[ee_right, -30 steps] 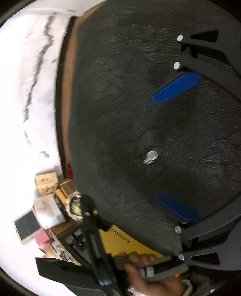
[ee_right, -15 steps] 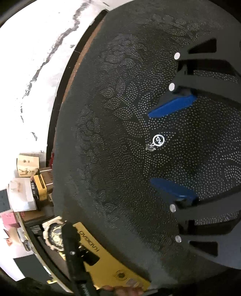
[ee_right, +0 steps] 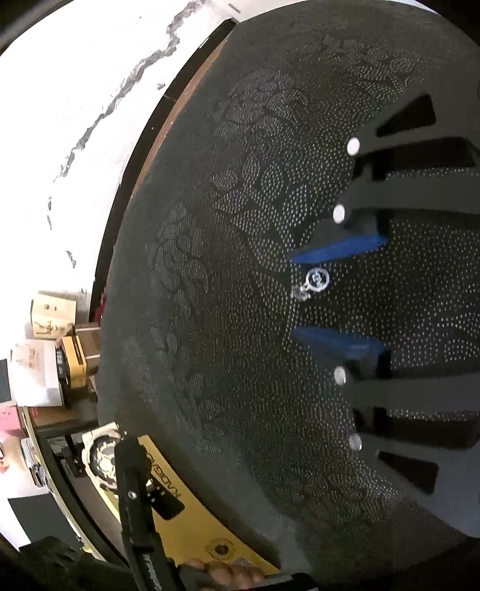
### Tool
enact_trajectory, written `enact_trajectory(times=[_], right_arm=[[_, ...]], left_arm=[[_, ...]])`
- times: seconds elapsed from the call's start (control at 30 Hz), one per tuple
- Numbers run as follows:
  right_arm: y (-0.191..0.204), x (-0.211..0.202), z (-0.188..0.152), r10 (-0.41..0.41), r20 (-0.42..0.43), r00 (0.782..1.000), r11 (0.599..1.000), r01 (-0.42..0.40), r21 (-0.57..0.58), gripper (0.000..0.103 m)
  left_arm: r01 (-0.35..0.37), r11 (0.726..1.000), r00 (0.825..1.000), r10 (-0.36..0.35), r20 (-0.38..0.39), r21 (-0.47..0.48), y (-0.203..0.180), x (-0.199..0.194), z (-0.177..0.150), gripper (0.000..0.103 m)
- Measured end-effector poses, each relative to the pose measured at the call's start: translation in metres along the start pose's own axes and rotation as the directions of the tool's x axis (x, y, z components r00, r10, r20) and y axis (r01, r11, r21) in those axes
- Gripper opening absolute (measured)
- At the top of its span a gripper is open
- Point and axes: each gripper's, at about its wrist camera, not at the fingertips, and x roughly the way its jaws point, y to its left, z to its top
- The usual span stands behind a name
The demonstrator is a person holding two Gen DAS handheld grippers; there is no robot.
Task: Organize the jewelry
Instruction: 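Grasp the small silver charm with the right tool while the left tool holds the watch, then carry both items over the white box and open both tools to drop them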
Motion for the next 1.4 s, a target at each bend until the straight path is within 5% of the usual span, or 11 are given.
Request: enact_trajectory(times=[0.1, 0.17, 0.43, 0.77, 1.07, 1.4], right_arm=[[0.0, -0.002, 0.0, 0.008, -0.008, 1.0, 1.0, -0.008, 0.004, 0.029], [0.001, -0.002, 0.001, 0.02, -0.015, 1.0, 1.0, -0.02, -0.002, 0.012], [0.016, -0.002, 0.005, -0.031, -0.023, 0.999, 0.998, 0.03, -0.059, 0.012], [0.022, -0.026, 0.013, -0.034, 0.067, 0.997, 0.997, 0.039, -0.073, 0.012], [0.055, -0.059, 0.023, 0.0, 0.124, 0.992, 0.995, 0.013, -0.103, 0.012], [0.124, -0.087, 0.052, 0.132, 0.19, 0.973, 0.987, -0.111, -0.118, 0.012]], left_arm=[[0.008, 1.0, 1.0, -0.008, -0.001, -0.008, 0.0, 0.001, 0.0, 0.055], [0.013, 1.0, 1.0, -0.013, 0.0, -0.011, 0.0, 0.001, -0.001, 0.055], [0.01, 1.0, 1.0, -0.01, 0.007, -0.025, 0.003, 0.001, 0.0, 0.056], [-0.009, 1.0, 1.0, 0.009, 0.023, -0.007, 0.002, -0.013, 0.006, 0.056], [-0.062, 0.996, 0.996, 0.066, 0.053, -0.068, 0.037, -0.095, 0.018, 0.056], [-0.262, 0.953, 0.964, 0.265, -0.001, -0.151, 0.133, -0.181, -0.01, 0.056]])
